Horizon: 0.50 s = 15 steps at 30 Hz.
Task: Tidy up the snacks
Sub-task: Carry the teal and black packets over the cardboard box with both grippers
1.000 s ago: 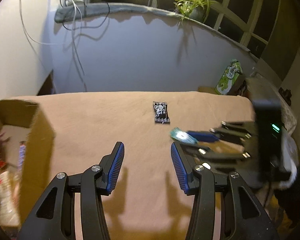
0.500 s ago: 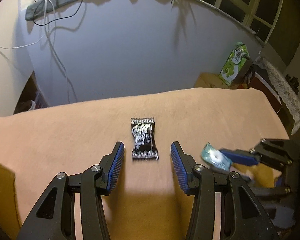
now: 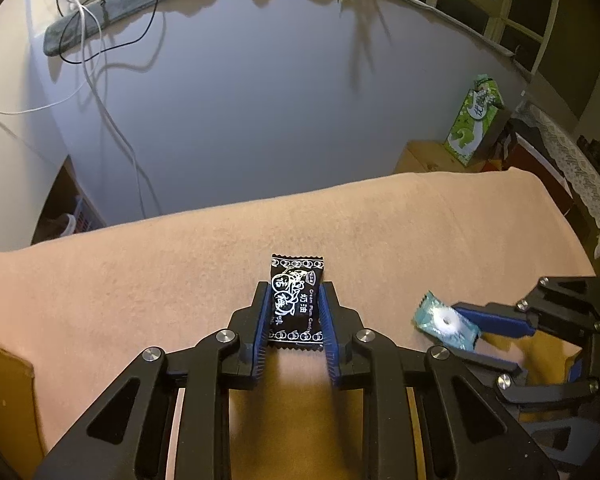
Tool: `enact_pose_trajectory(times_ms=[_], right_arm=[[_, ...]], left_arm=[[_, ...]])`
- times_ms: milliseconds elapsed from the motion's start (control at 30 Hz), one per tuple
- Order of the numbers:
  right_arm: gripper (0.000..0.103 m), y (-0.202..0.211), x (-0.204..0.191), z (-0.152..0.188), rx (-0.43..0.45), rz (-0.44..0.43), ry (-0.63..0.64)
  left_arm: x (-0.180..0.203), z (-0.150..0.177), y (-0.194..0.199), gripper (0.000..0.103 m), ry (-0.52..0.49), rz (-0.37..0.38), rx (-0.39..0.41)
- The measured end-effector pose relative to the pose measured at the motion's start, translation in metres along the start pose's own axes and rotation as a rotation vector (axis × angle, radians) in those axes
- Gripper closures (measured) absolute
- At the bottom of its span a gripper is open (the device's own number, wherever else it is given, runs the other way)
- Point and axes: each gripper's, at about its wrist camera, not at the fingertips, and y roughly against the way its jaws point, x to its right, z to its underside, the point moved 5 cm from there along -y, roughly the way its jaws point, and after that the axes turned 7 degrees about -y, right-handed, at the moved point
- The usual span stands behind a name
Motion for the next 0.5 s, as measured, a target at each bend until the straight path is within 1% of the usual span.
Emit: enact_pose_trajectory(times_ms=[233,500], right_arm=[[0.078,0.010,-0.008,-0.002,0.009,0.000,-0.018],[0.078,0.035,-0.034,-0.005,0.040,-0.003,-0.005]], left_arm=[[-0.007,0.009,0.030,0.081,0.012,-0.002,0.037],[-0.019,0.024,0.076,0.081,0.029,-0.006,0.089]])
